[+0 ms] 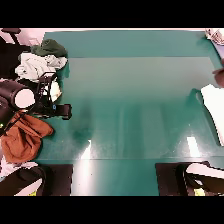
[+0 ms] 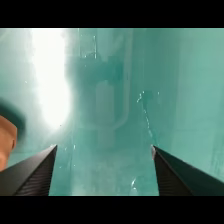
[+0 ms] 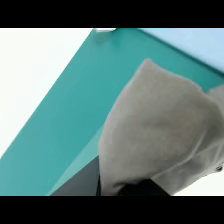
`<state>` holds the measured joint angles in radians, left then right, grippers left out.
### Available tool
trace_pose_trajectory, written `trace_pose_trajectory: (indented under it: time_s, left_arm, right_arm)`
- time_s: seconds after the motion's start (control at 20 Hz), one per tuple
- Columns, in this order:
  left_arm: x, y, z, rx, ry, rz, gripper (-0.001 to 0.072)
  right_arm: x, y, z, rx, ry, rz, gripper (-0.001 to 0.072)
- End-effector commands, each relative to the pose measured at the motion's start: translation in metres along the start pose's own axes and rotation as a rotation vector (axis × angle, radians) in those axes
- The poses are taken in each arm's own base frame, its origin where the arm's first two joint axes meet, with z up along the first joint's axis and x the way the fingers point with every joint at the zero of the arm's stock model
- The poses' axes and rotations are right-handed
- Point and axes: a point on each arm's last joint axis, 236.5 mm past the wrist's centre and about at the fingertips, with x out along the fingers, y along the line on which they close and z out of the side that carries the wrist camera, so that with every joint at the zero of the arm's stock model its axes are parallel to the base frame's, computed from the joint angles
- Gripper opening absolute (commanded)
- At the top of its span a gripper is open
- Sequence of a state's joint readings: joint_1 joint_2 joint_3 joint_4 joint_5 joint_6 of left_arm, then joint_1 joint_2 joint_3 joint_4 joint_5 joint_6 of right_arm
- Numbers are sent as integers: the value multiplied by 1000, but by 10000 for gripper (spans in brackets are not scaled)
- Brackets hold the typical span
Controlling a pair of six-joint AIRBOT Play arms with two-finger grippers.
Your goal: Fold the shirts.
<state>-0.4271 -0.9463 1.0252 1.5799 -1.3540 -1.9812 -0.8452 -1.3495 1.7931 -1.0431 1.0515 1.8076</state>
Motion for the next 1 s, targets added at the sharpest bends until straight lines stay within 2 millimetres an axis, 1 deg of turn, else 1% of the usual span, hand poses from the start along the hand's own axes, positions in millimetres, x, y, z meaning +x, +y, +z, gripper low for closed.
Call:
trace_pose_trajectory:
  time_s: [0.0, 0.05, 0.1, 0.15, 0.25, 0.35, 0.45, 0.5, 0.55, 0.6, 0.65, 0.75, 0.85, 0.95]
  left_arm:
    - [0, -2, -1, -2, 3, -9, 694]
    - [0, -3, -1, -3, 5, -12, 694]
    - [0, -4, -2, -4, 7, -15, 694]
    - [0, -3, -3, -4, 11, -14, 694]
    - [0, -3, -3, -4, 12, -13, 694]
    - [0, -3, -3, -4, 12, -13, 694]
    - [0, -3, -3, -4, 12, -13, 694]
    - [1, -3, -2, -4, 12, -12, 694]
    - [2, -3, -3, -4, 16, -11, 694]
    - [3, -3, -3, -4, 20, -9, 694]
    - [3, -3, -3, -4, 20, -10, 694]
    - [3, -2, -5, -4, 31, -5, 694]
    - [3, -1, -9, -4, 44, 0, 694]
    - [2, -1, -9, -3, 46, 1, 694]
  right_arm:
    - [6, -14, -11, 5, 68, -59, 12]
    - [12, -19, -17, 7, 96, -67, 12]
    - [17, -19, -20, 5, 108, -58, 12]
    - [21, -12, -19, 4, 106, -22, 12]
    - [24, 6, -6, 37, 55, 62, 12]
    - [20, 27, 12, 69, -14, 141, 12]
    - [19, 46, 21, 50, -29, 187, 12]
    - [19, 50, 20, 19, -14, 193, 12]
    - [21, 55, 15, -8, 17, 197, 12]
    - [24, 54, 9, -29, 48, 189, 12]
    - [27, 52, 2, -42, 76, 173, 12]
    - [30, 29, -12, -59, 124, 92, 12]
    - [31, -3, -35, -22, 190, -22, 12]
    - [28, -36, -56, 1, 238, -134, 12]
